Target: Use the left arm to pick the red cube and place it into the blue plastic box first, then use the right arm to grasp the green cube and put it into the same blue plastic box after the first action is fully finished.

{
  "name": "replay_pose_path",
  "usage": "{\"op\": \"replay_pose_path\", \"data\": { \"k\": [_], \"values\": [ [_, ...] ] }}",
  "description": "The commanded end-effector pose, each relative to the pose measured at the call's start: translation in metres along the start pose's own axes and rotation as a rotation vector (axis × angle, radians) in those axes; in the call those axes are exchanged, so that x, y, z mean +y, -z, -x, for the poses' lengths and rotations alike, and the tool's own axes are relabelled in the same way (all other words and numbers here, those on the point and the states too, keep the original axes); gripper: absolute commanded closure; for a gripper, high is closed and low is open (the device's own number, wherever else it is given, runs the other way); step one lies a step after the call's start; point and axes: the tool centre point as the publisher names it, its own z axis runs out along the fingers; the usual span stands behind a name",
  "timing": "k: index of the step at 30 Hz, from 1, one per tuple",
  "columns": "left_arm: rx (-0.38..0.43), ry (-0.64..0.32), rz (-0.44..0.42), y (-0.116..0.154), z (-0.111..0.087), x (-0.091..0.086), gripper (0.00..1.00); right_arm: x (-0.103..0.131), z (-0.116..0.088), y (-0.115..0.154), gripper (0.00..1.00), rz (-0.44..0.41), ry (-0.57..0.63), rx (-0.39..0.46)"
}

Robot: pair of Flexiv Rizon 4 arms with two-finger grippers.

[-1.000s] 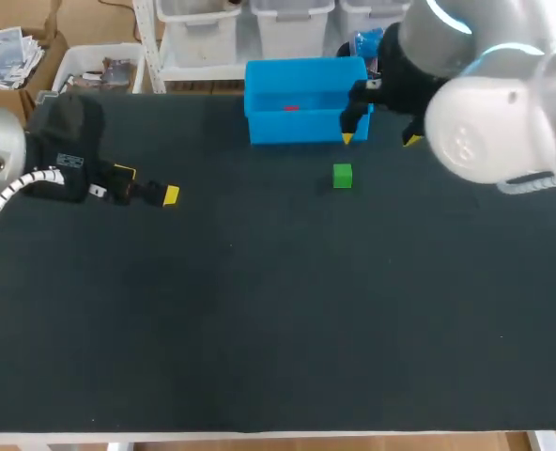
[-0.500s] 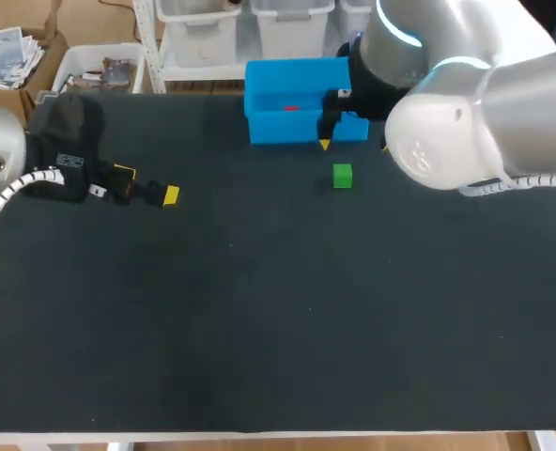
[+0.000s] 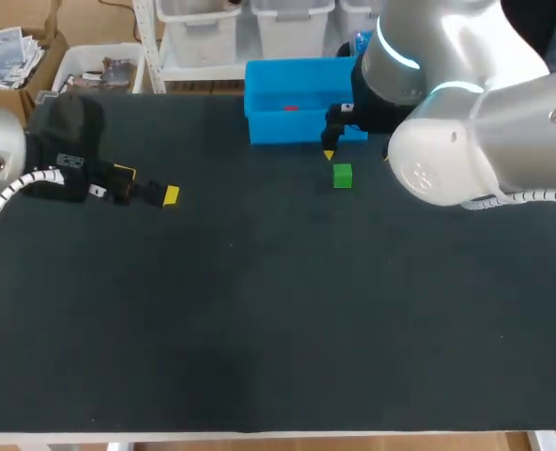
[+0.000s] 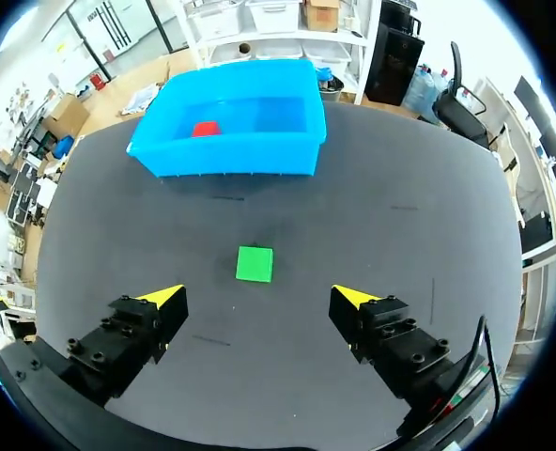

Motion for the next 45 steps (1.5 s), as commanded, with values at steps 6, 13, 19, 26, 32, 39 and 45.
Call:
{"op": "replay_pose_path", "data": {
  "k": [6,13,19,26,32,39,45],
  "values": [
    [-0.006,-0.001,-0.005,0.0,-0.002,0.001,0.0,0.001,0.009,-0.02,0.0,-0.006,0.008,0.01],
    [-0.006,-0.001,-0.005,0.0,-0.002,0.001,0.0,0.001,0.012,-0.03,0.0,-0.028,0.022,0.029],
    [-0.006,-0.001,-0.005,0.0,-0.002,0.001,0.0,-0.003,0.011,-0.038,0.0,-0.039,0.023,0.039],
    [-0.006,-0.001,-0.005,0.0,-0.002,0.001,0.0,-0.003,0.009,-0.047,0.0,-0.03,0.024,0.038],
    [-0.006,-0.001,-0.005,0.0,-0.002,0.001,0.0,-0.003,0.007,-0.055,0.0,-0.012,0.019,0.046],
    [-0.006,-0.001,-0.005,0.0,-0.002,0.001,0.0,-0.001,0.006,-0.064,0.0,-0.014,0.036,0.055],
    [-0.006,-0.001,-0.005,0.0,-0.002,0.001,0.0,0.004,0.005,-0.071,0.0,-0.02,0.051,0.065]
  ]
}}
